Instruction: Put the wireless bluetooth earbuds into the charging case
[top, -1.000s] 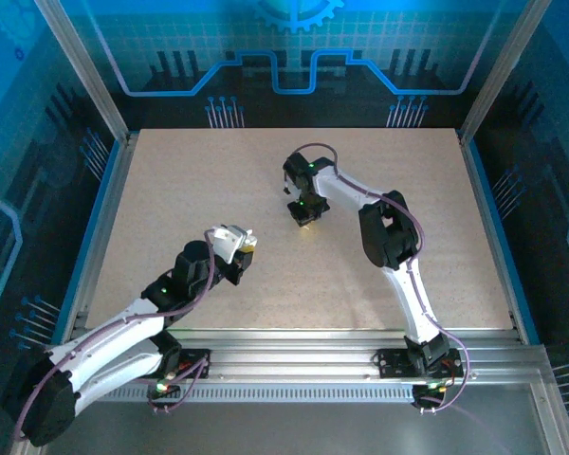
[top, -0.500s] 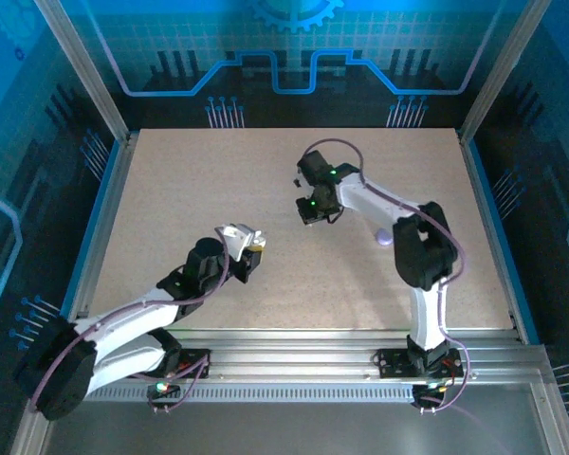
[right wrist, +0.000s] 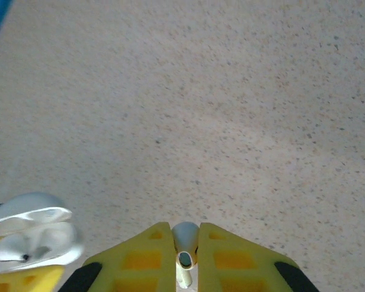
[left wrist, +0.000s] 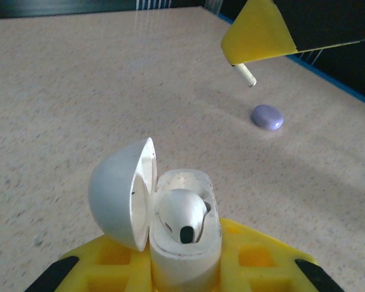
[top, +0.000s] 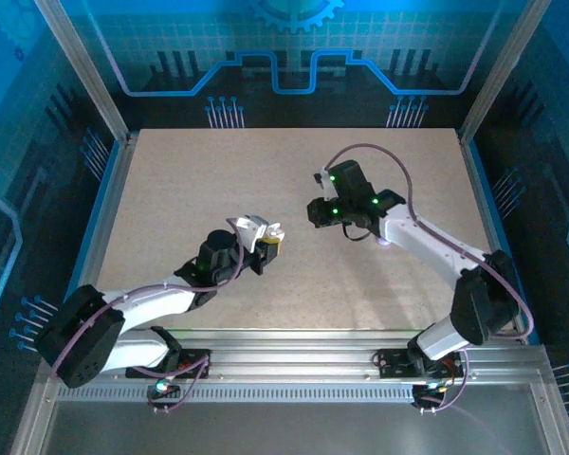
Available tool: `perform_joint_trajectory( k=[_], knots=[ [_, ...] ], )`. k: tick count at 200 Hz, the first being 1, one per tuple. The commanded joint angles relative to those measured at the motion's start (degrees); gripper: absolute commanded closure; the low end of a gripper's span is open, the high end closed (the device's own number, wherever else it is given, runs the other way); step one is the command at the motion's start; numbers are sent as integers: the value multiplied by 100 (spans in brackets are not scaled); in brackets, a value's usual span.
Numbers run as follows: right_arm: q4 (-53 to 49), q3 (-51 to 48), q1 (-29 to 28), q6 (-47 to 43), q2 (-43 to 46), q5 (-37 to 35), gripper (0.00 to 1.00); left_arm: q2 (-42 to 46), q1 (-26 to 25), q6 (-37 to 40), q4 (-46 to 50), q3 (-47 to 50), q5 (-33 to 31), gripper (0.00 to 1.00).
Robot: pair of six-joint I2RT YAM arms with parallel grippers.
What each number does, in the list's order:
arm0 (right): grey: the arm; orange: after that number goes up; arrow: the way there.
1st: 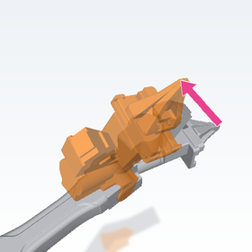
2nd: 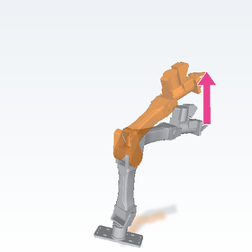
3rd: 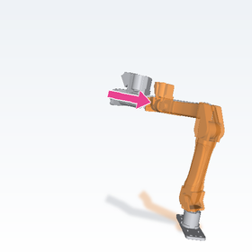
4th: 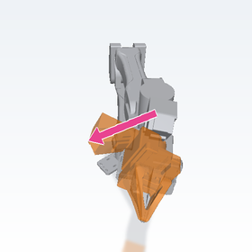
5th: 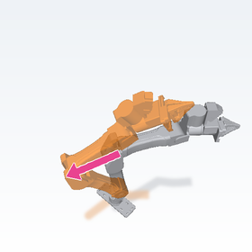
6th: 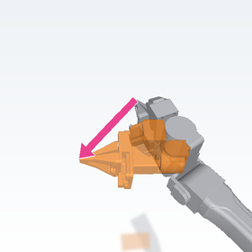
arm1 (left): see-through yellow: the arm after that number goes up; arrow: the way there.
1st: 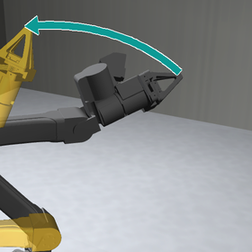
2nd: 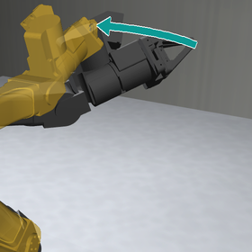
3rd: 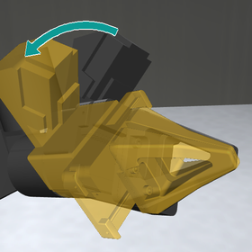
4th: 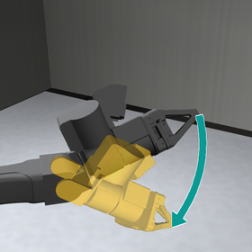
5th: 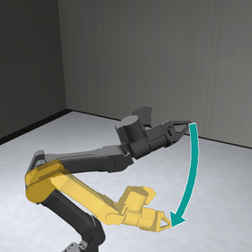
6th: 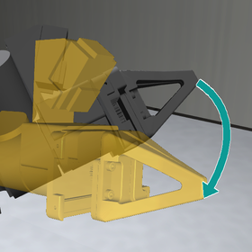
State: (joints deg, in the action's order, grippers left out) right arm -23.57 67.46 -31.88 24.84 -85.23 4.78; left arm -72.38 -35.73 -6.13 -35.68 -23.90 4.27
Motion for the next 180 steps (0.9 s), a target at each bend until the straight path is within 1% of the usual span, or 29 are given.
perform_joint_trajectory(
  k=[1,45,109,139,180],
  knots=[
    [815,-344,-64,279,457,259,89,-210,-112,-149,-606,-260,306,83],
    [1748,-1017,-105,531,1152,426,89,-450,-234,-261,-897,-499,381,83],
    [2814,-1660,-354,714,1586,413,88,-575,-352,-453,-1265,-633,460,83],
    [3113,-1917,-447,766,1681,341,88,-547,-369,-512,-1326,-660,456,83],
    [3267,-2027,-528,774,1719,222,88,-593,-373,-669,-1541,-633,447,83]
  ],
)
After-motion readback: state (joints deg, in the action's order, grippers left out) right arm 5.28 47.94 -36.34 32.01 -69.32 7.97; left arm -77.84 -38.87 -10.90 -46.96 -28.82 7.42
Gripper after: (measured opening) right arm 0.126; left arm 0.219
